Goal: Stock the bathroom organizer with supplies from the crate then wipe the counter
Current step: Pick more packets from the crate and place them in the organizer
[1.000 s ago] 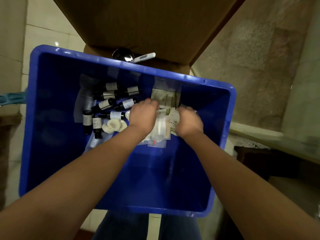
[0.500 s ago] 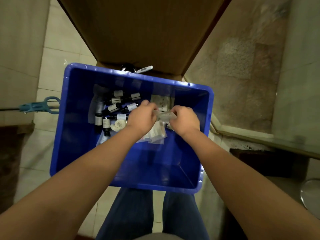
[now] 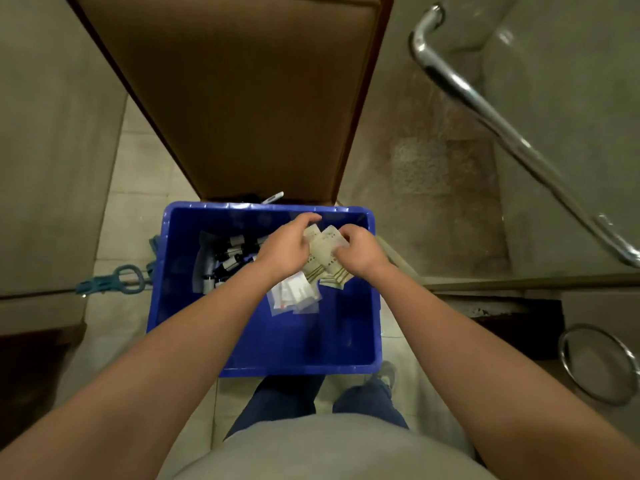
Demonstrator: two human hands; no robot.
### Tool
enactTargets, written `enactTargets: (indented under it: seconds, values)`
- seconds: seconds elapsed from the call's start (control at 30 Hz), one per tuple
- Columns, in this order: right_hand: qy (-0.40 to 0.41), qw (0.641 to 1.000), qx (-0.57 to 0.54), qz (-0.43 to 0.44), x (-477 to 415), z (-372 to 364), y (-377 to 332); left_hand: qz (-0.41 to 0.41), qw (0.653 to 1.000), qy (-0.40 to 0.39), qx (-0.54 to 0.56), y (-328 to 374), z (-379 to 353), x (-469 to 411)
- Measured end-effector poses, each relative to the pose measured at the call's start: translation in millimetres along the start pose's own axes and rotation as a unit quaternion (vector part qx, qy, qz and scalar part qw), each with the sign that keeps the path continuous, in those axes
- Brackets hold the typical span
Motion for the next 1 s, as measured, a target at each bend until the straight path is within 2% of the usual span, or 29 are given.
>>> enactTargets:
  seconds: [0.23,0.43,0.6,0.8,1.0]
  values:
    - [0.04,0.993,-0.102,-0.034,41.8,55.9,9.8,-0.048,0.997,-0.053,0.022,75.5,1.2,-1.4]
    - [0.119,0.979,-0.158,-0.054,99.2,114.2,51.1,-0.1,0.992,-0.064,0.035,159.1,-26.1,7.6]
    - [0.207,0.957,-0.188,-0.072,165.9,158.4,100.7,-0.167,0.983,-0.072,0.001,232.0,-62.8,41.3]
    - [0.325,0.902,-0.262,-0.109,264.7,197.5,174.0,-0.217,0.972,-0.087,-0.04,308.8,-115.4,108.5]
    - [0.429,0.836,-0.319,-0.126,362.6,213.2,234.3,-0.28,0.943,-0.166,-0.061,367.8,-180.8,183.9]
Point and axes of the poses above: each hand's wrist, its own x-axis away from the middle knuckle, its own z-axis out of the back of the hand, y = z × x, the point moved 7 cm from there along -x, towards the middle knuckle, and after that the axes turned 8 degrees about -x, right-handed, at the moved point
